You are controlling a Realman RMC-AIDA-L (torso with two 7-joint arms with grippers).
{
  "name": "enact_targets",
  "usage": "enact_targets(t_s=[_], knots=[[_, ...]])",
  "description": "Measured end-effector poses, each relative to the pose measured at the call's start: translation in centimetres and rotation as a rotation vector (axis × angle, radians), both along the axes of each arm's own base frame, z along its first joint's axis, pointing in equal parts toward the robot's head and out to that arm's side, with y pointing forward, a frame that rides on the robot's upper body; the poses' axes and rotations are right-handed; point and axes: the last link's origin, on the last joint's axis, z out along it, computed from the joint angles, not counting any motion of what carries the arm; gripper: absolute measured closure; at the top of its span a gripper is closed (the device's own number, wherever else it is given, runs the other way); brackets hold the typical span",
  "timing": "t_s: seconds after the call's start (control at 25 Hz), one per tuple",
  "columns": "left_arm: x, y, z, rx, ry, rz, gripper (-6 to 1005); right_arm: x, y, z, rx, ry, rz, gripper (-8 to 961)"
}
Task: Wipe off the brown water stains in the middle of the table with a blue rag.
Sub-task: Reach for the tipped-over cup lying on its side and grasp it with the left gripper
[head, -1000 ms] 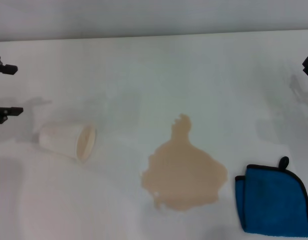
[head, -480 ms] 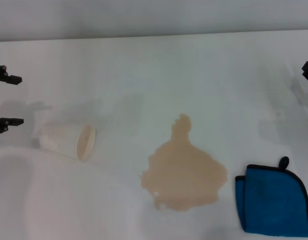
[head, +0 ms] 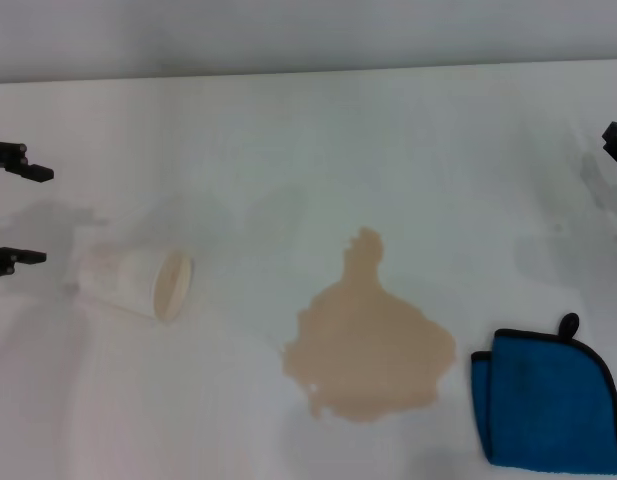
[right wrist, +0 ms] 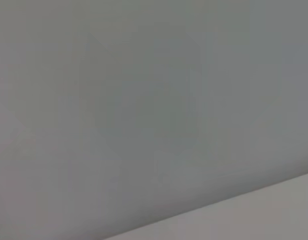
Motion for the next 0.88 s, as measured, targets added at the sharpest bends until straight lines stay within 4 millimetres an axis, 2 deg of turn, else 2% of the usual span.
enact_targets(t_s=[0.28, 0.6, 0.88], knots=[[0.9, 0.4, -0.2, -0.049, 0.058, -0.018, 109, 0.1, 0.1, -0.1, -0.004, 0.001, -0.009, 159], [1.3, 0.8, -3.0, -0.090, 0.177, -0.037, 108, 0.1, 0.0, -0.1, -0.006, 0.002, -0.012, 159], [1.6, 1.4, -4.6, -0.070, 0.214, -0.070, 108, 0.3, -0.2, -0.2, -0.009, 0.001, -0.021, 159]])
